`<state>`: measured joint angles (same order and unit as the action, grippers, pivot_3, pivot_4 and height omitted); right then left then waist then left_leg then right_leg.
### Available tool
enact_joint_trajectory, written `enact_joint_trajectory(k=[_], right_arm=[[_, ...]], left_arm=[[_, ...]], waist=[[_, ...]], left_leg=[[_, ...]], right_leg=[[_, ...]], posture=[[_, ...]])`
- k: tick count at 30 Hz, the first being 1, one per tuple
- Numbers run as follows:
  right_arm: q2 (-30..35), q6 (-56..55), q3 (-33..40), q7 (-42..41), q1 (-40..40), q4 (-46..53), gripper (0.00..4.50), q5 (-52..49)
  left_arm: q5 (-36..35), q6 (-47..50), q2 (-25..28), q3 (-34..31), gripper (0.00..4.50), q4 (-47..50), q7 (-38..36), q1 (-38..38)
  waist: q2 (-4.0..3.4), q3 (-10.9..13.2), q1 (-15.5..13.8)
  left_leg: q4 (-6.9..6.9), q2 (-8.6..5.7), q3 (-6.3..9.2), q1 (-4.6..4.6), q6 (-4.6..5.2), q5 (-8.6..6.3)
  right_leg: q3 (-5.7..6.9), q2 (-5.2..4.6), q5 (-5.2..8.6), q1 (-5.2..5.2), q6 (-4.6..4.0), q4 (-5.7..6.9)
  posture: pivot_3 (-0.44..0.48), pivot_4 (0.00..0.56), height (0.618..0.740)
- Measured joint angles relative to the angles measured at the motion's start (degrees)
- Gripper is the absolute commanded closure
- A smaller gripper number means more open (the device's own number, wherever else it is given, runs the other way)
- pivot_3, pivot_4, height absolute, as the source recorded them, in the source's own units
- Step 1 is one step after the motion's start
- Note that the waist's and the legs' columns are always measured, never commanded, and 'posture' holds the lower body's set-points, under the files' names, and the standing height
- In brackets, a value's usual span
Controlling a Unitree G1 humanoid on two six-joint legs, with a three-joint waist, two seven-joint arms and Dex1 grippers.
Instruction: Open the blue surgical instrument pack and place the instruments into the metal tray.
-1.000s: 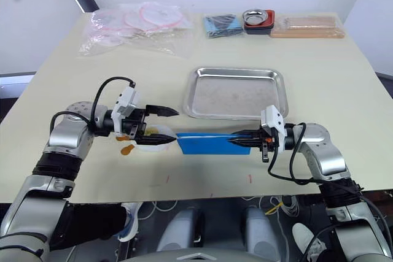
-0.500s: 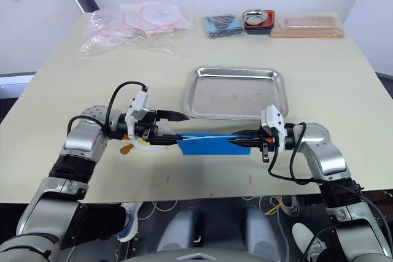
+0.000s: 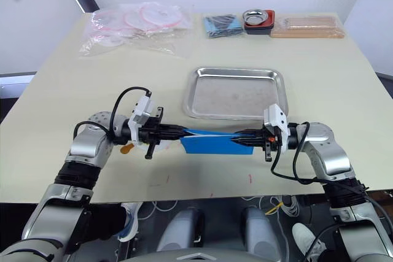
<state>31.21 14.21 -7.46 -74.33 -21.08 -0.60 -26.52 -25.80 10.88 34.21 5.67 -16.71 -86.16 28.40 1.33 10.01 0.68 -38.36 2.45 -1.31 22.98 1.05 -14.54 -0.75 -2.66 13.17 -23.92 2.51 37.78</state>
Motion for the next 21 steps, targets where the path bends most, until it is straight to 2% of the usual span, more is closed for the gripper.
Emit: enact_joint_trajectory(k=[8, 11, 12, 17, 21], right_arm=[[1.20, 3.50, 1.59, 0.13, 0.01, 0.92, 1.65, -2.15], [1.65, 4.32, 2.04, 0.82, 0.98, 2.60, 0.31, -2.80], [1.60, 4.56, 2.17, 1.12, 1.33, 3.30, 0.15, -3.15], [1.30, 11.19, 7.01, 6.22, 3.31, 10.88, 0.15, -10.21], [-1.45, 14.11, 9.11, 11.34, 1.91, 14.78, 0.15, -14.52]], left_arm=[[-0.14, 0.84, -0.40, -0.19, 4.50, 0.40, 0.29, -0.43], [1.37, 0.67, -1.89, 0.35, 4.50, -1.74, 0.28, 1.75], [1.75, 0.53, -2.21, 0.56, 4.50, -2.30, 0.30, 2.35], [3.23, -0.76, -2.96, 1.07, 4.50, -4.33, 0.18, 3.75], [3.75, -1.30, -3.16, 1.06, 4.50, -4.64, 0.12, 3.99]], waist=[[0.00, 0.00, -0.01], [0.00, 0.00, -0.31], [0.00, 0.00, -0.39], [0.00, -0.01, -0.38], [0.00, -0.02, -0.35]], left_leg=[[0.00, 0.00, 0.00, -0.02, 0.00, 0.00], [-0.01, -0.02, 0.02, -0.02, 0.00, 0.00], [-0.02, -0.03, 0.02, -0.03, 0.00, 0.00], [-0.03, -0.05, 0.02, -0.05, 0.00, 0.00], [-0.02, -0.05, 0.06, -0.09, 0.00, 0.00]], right_leg=[[0.00, 0.00, 0.00, 0.01, 0.00, 0.02], [0.02, 0.00, 0.00, 0.03, 0.00, 0.02], [0.02, 0.00, 0.00, 0.04, 0.00, 0.02], [-0.01, -0.03, -0.01, 0.08, 0.01, 0.01], [0.03, -0.02, 0.00, 0.13, 0.01, 0.01]], posture=[[0.000, 0.150, 0.740], [0.000, 0.150, 0.740], [0.000, 0.150, 0.740], [0.000, 0.150, 0.740], [0.000, 0.150, 0.740]])
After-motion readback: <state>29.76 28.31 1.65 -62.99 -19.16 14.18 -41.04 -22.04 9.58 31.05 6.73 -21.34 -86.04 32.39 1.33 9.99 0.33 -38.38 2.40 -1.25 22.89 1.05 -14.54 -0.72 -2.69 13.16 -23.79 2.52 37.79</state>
